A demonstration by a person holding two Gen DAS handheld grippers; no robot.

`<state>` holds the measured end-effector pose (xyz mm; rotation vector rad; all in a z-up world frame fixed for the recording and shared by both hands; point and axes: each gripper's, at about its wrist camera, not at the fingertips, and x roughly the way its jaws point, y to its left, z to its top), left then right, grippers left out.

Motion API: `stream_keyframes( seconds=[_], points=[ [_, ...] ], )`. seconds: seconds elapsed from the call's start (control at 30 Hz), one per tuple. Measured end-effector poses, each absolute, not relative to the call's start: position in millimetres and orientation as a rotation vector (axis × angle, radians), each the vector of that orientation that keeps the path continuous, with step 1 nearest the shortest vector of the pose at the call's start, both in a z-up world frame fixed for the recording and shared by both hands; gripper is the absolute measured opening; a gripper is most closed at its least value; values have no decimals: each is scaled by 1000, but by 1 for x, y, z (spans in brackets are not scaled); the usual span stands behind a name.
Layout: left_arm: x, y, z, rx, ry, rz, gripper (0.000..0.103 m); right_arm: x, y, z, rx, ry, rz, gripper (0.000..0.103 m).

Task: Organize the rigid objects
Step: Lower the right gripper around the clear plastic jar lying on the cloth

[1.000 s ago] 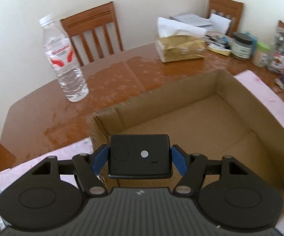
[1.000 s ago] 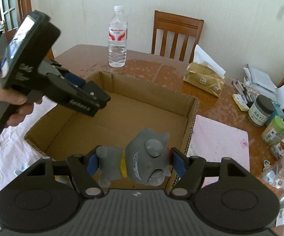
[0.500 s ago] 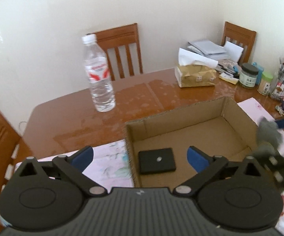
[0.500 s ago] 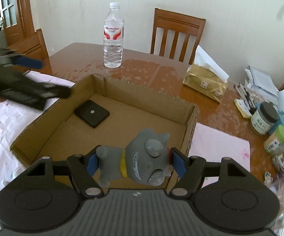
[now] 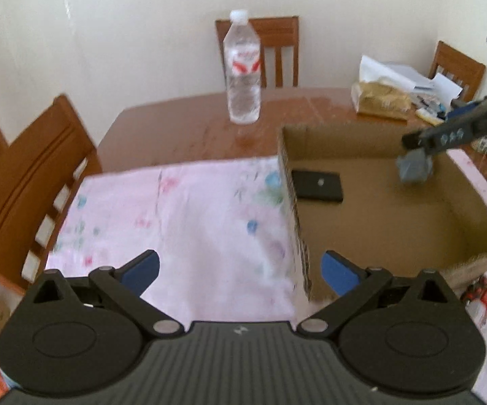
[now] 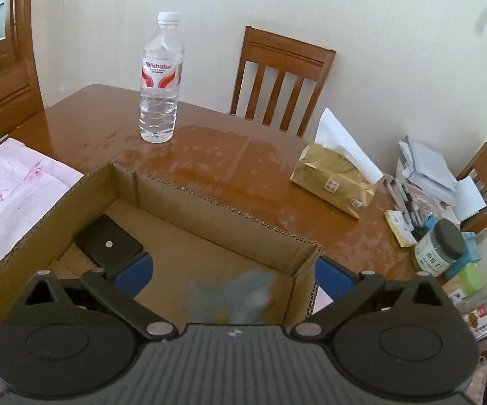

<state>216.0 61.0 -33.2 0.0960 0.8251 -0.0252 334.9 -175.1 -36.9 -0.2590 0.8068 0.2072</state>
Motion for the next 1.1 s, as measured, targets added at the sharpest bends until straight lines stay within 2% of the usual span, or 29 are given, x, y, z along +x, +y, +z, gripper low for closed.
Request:
stream_keyframes(
  seconds=[0.3, 0.63, 0.83, 1.1],
  points=[
    [188, 67, -43, 75, 857, 2, 102, 296, -183, -36, -161, 857, 159, 103],
    [164, 66, -43, 144, 832, -62, 102, 216, -189, -37, -21, 925, -13, 103],
    [153, 73, -45, 139, 832, -127, 102, 182, -182, -69, 40, 1035, -111, 103],
    [137, 81, -50, 162, 850, -198, 102, 173, -169, -102, 36, 1076, -245, 103]
  ],
)
